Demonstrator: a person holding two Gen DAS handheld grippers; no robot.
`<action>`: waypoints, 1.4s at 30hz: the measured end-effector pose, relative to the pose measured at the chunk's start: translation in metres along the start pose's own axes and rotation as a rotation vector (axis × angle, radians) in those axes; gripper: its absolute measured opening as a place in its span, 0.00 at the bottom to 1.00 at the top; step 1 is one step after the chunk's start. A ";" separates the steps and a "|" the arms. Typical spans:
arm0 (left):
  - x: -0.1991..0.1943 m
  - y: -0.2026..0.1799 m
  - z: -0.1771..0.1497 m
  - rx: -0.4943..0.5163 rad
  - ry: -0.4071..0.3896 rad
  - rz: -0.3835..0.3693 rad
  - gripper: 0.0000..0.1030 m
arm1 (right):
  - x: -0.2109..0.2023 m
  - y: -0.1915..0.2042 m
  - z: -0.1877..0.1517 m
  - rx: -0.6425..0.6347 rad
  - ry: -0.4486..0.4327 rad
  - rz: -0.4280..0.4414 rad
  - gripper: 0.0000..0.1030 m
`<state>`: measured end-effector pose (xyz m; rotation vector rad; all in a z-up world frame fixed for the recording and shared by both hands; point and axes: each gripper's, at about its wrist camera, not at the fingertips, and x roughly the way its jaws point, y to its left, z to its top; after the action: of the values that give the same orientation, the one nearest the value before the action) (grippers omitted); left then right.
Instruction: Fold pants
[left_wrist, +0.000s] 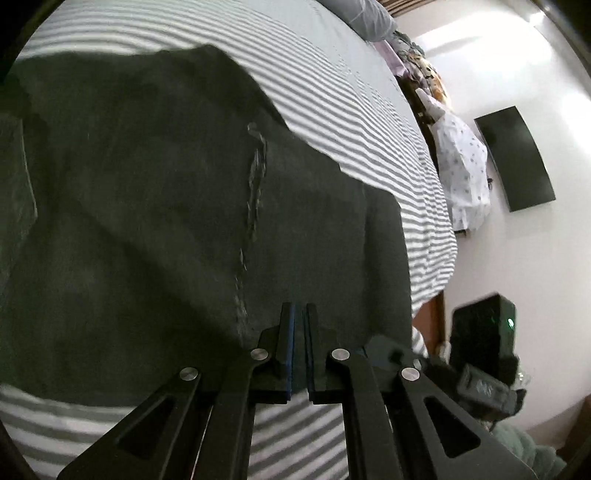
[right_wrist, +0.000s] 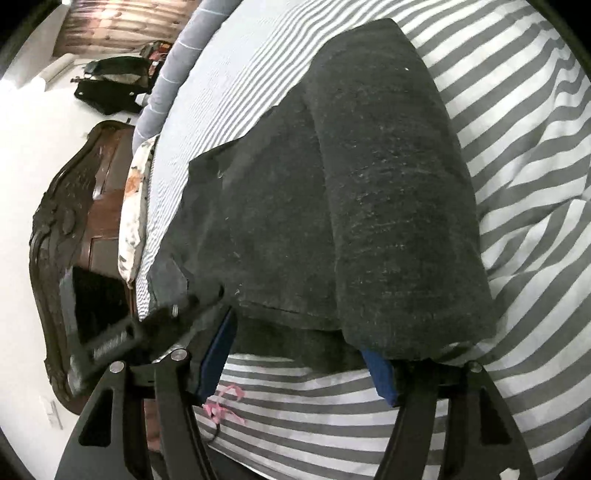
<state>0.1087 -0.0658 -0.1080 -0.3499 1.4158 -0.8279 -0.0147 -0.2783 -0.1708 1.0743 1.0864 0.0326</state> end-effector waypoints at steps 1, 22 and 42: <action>0.001 -0.001 -0.003 -0.002 0.012 -0.015 0.07 | 0.002 -0.002 0.001 0.024 -0.004 -0.003 0.58; 0.013 -0.004 -0.012 -0.181 0.016 -0.271 0.63 | -0.020 0.015 0.018 0.039 -0.050 0.118 0.09; 0.031 0.027 0.012 -0.420 -0.101 -0.260 0.44 | -0.031 0.017 0.020 0.026 -0.065 0.132 0.09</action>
<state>0.1267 -0.0717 -0.1467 -0.9007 1.4633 -0.7032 -0.0085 -0.2979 -0.1361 1.1613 0.9590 0.0888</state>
